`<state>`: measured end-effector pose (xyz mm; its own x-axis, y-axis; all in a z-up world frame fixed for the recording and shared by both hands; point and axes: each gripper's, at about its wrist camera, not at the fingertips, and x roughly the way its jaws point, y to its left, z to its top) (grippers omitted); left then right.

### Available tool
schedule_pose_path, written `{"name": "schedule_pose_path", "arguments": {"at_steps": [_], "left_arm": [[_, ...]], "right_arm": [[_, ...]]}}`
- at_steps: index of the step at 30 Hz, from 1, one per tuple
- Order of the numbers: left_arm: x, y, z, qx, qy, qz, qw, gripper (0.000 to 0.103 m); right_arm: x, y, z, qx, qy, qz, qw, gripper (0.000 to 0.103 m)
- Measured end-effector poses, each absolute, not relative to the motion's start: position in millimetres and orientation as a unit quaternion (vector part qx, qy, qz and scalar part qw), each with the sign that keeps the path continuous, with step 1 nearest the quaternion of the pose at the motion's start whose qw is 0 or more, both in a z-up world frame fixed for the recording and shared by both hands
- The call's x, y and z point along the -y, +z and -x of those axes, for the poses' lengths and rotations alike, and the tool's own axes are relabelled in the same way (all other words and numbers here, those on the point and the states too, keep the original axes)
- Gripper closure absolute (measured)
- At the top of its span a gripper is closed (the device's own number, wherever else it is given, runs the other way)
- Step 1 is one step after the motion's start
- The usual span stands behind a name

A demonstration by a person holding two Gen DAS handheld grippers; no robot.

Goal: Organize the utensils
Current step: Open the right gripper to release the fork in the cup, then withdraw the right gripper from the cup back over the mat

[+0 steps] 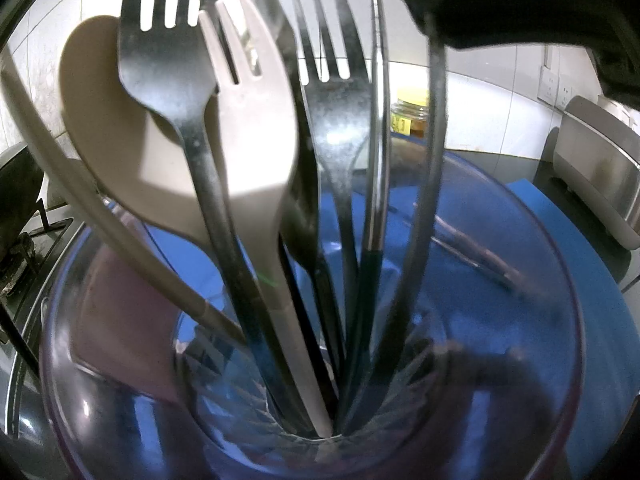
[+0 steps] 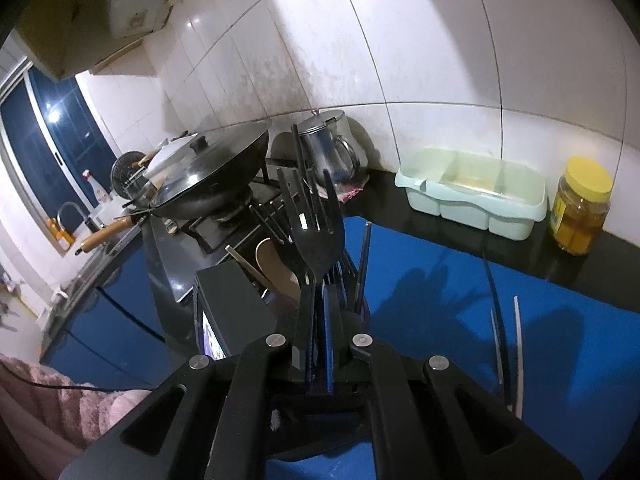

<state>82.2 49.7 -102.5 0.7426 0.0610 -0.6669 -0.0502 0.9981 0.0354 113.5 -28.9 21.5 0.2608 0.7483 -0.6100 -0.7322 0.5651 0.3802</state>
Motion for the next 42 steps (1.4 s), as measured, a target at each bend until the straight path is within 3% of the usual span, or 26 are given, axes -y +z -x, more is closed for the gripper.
{"name": "schedule_pose_path", "arguments": {"at_steps": [11,15,42], "left_arm": [[-49.4,-102.7,-82.2,-0.358,0.030,-0.008,0.933,0.024],[-49.4,-102.7,-82.1,-0.358,0.030,-0.008,0.933,0.024],[-49.2,-102.9,-82.5,-0.358,0.030,-0.008,0.933,0.023]], "right_arm": [[31.4,23.2,-116.4,-0.399,0.467,-0.022,0.789,0.096],[34.6,24.3,-117.2,-0.399,0.472,-0.036,0.785,0.084],[75.0,36.0,-118.8,-0.353,0.444,-0.084,0.820,0.062]]}}
